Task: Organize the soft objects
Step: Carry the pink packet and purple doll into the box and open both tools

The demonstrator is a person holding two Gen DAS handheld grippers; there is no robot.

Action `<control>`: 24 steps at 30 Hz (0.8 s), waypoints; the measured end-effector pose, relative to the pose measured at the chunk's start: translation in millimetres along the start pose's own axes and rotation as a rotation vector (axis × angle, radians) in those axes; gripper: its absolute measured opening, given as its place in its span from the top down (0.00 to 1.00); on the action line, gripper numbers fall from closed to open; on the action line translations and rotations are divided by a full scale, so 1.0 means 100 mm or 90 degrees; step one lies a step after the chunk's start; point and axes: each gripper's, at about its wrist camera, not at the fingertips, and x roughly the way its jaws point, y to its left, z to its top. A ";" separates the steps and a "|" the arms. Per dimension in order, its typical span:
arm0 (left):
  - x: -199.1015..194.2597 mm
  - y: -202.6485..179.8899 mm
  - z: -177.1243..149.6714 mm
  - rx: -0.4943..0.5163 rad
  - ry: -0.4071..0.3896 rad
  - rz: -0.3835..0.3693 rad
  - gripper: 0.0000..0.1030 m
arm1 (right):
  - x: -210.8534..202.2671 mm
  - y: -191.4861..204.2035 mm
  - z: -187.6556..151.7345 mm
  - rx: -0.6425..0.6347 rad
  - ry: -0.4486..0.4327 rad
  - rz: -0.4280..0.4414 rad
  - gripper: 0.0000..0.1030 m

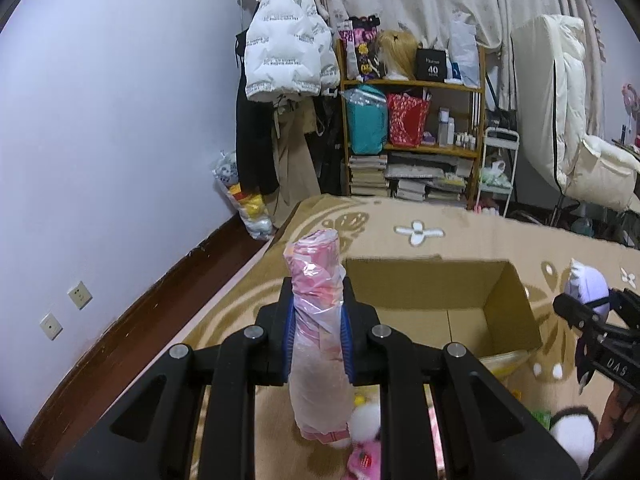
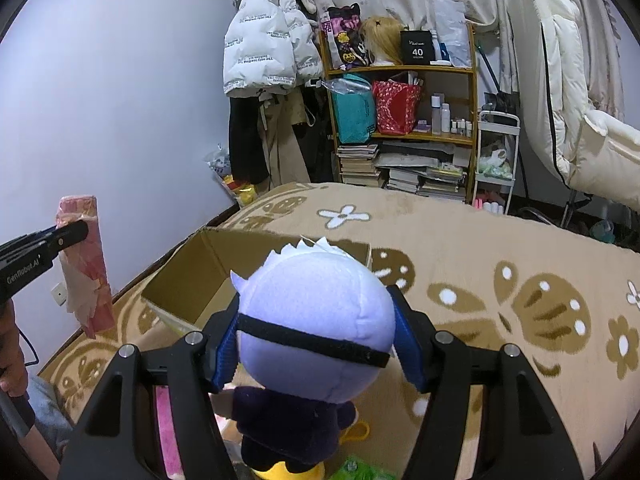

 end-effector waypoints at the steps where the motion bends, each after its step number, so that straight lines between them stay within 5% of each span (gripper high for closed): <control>1: 0.03 -0.01 0.03 0.000 -0.004 -0.002 0.82 | 0.03 -0.01 0.01 -0.003 -0.002 0.000 0.34; 12: 0.39 -0.04 0.29 -0.043 -0.062 -0.013 0.82 | 0.46 0.01 0.28 -0.023 -0.011 0.014 0.33; 24: 1.03 -0.17 0.04 -0.025 0.015 -0.050 0.81 | 0.84 0.05 0.16 -0.043 0.016 0.035 0.33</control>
